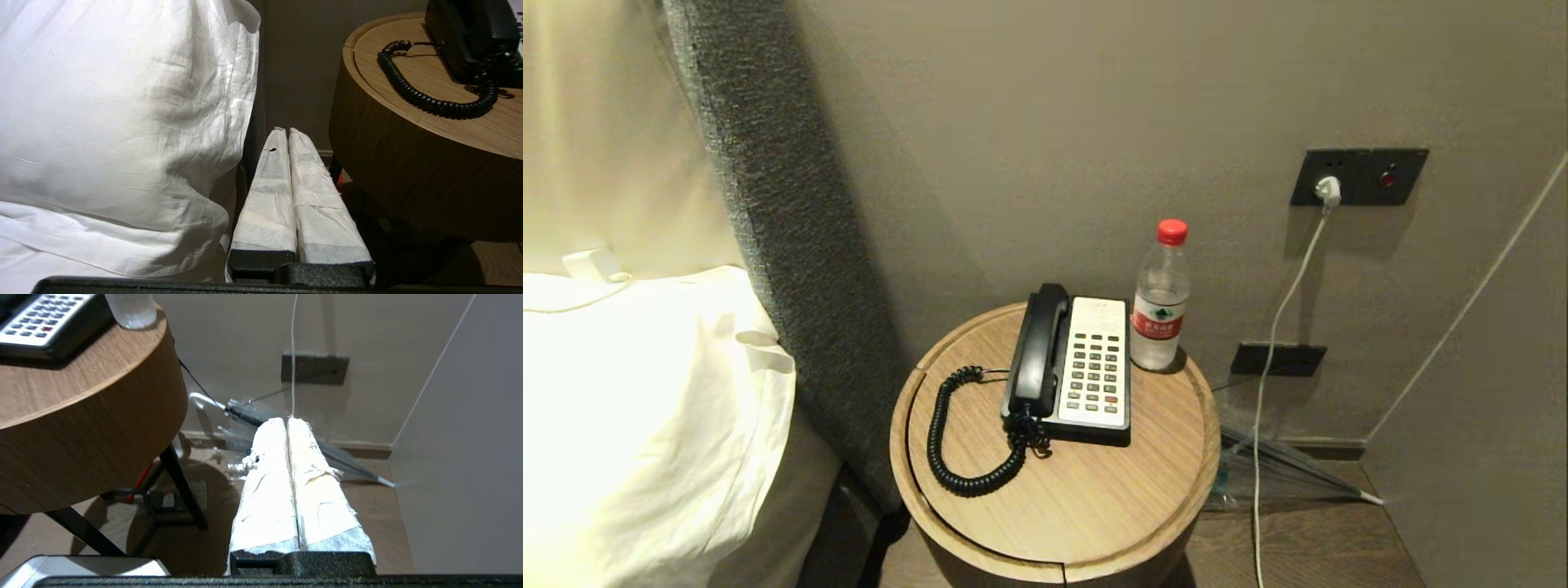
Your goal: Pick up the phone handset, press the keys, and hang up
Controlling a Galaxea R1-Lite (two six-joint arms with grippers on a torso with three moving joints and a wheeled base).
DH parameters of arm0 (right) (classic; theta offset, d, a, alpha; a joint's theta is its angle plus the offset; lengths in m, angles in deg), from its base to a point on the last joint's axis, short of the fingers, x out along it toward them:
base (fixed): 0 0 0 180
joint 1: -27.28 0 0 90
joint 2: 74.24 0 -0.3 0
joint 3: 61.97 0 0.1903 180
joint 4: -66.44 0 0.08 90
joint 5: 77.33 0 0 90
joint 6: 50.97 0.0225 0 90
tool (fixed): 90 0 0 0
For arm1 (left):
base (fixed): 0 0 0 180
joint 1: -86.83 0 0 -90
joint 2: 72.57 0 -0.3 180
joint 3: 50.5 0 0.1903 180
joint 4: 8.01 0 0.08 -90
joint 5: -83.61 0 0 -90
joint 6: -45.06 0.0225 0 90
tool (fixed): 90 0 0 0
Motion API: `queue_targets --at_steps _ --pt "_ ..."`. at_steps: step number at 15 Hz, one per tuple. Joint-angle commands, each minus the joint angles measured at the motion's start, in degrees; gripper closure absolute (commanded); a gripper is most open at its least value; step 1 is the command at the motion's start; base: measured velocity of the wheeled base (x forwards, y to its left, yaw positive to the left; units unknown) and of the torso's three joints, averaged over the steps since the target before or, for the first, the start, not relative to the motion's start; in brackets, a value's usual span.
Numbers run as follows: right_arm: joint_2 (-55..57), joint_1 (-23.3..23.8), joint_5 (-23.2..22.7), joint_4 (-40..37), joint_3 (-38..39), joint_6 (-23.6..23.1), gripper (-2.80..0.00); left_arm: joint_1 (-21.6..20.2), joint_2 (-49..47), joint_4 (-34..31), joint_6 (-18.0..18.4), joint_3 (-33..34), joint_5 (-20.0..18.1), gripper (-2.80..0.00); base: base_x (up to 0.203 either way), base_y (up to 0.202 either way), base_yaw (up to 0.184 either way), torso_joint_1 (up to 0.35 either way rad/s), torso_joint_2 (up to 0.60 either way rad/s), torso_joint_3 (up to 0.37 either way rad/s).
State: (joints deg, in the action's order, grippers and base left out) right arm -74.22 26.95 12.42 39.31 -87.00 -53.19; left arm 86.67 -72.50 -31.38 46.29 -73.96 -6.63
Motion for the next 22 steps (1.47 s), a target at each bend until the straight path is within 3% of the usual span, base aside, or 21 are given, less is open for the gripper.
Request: queue_targets --at_steps 1,7,22 --pt "-0.46 -0.02 -0.02 -0.01 0.0 0.02 0.0 -0.02 0.01 0.0 0.0 0.01 -0.02 0.0 0.0 0.0 0.0 0.002 0.0 0.2" --pt "-0.46 -0.02 -0.02 -0.01 0.0 0.02 0.0 -0.02 0.01 0.0 0.0 0.01 -0.02 0.0 0.0 0.0 0.0 0.002 0.0 0.163" --pt "-0.46 -0.02 0.07 0.08 0.09 0.2 0.0 -0.02 0.01 0.0 -0.26 0.01 -0.02 0.0 0.0 0.0 0.0 0.0 0.0 0.003"
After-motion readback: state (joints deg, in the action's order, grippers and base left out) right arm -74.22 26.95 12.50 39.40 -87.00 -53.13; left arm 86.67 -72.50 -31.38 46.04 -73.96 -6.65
